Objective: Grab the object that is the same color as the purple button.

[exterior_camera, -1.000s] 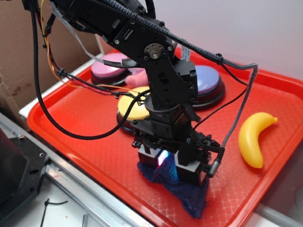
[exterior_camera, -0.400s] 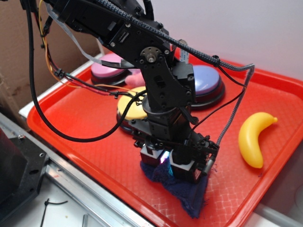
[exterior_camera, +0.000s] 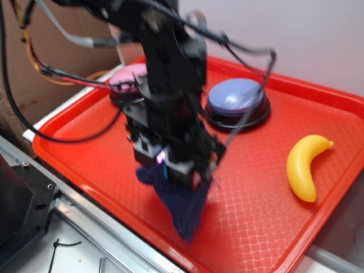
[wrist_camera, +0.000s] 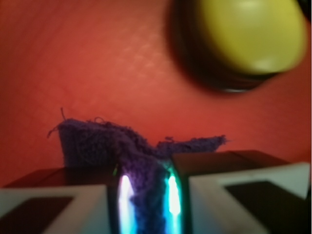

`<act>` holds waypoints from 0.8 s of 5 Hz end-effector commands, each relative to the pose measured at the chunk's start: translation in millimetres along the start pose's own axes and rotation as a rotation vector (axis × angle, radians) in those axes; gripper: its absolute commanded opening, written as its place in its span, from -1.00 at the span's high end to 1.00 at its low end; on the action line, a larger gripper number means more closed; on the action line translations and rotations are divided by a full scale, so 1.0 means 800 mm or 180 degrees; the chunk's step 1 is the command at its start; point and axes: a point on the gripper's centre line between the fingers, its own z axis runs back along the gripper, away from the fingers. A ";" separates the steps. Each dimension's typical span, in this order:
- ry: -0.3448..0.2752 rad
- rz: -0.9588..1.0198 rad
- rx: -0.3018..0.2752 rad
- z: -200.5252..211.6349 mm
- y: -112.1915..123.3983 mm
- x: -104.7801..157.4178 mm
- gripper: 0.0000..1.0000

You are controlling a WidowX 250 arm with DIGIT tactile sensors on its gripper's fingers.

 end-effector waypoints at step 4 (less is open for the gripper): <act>-0.0737 0.0430 -0.0464 0.148 0.132 0.025 1.00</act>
